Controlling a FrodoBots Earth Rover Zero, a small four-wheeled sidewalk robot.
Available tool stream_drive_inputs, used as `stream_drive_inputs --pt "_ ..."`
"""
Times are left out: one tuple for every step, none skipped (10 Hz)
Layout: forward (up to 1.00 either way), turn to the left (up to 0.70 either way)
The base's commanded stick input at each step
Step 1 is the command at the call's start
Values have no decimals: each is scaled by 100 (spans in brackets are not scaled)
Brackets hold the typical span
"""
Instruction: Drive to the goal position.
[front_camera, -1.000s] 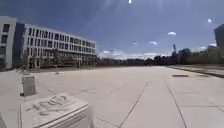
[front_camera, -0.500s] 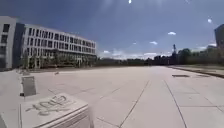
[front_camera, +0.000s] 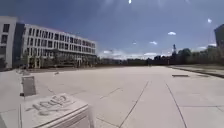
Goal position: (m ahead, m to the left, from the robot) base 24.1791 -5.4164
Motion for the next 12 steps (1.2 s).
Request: stream_drive_inputs --pt "6 0" --pt "6 0" --pt "6 0" --pt "6 0" --pt "6 0" --pt "6 0" --pt "6 0" --pt "6 0" --pt "6 0" --pt "6 0" --pt "6 0" --pt "6 0"
